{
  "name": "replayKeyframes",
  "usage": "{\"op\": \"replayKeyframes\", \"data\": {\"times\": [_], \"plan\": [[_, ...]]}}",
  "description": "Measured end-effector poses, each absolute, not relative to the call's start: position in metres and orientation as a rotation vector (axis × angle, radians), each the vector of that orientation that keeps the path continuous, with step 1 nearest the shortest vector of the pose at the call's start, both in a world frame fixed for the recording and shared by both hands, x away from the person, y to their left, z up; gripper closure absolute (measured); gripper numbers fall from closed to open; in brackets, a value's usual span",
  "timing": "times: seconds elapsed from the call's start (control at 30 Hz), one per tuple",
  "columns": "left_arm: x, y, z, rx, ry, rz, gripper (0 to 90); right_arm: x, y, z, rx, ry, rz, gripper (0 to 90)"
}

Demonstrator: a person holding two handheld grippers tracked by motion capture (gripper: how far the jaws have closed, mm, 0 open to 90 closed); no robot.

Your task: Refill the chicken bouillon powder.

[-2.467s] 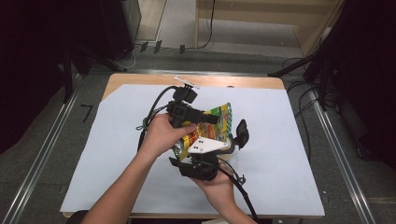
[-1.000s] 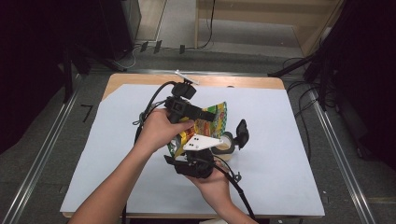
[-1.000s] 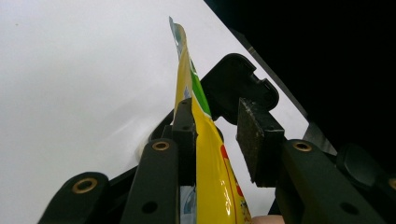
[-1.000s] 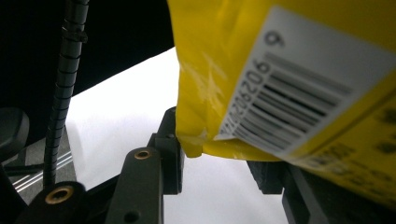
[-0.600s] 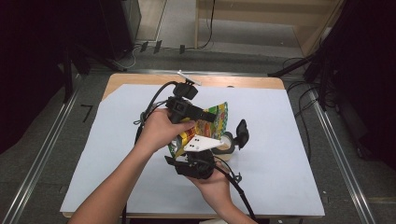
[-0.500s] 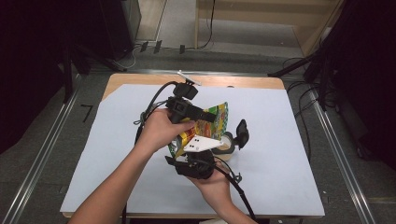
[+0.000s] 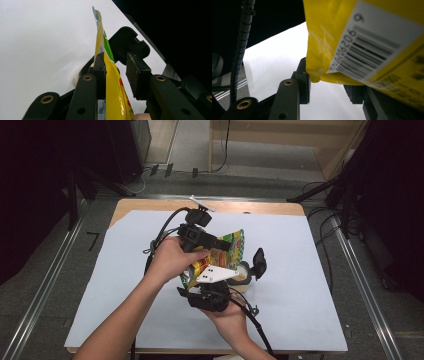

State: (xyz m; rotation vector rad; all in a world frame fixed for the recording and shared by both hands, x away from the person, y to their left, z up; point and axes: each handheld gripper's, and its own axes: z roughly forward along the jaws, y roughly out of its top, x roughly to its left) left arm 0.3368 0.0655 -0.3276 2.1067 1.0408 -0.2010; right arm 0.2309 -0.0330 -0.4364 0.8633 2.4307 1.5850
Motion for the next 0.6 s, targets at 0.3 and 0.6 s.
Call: {"op": "replayKeyframes", "data": {"times": [0.3,0.6], "plan": [[0.338,0.0656,-0.328,2.103,1.049,-0.21,70.4,0.2309,-0.0333,-0.4363,0.849,2.43,1.573,62.7],[0.3388,0.0657,-0.3281,2.1,1.047,-0.214,70.4,0.2306,-0.0331,-0.4359,0.85,2.427,1.57,62.9]]}}
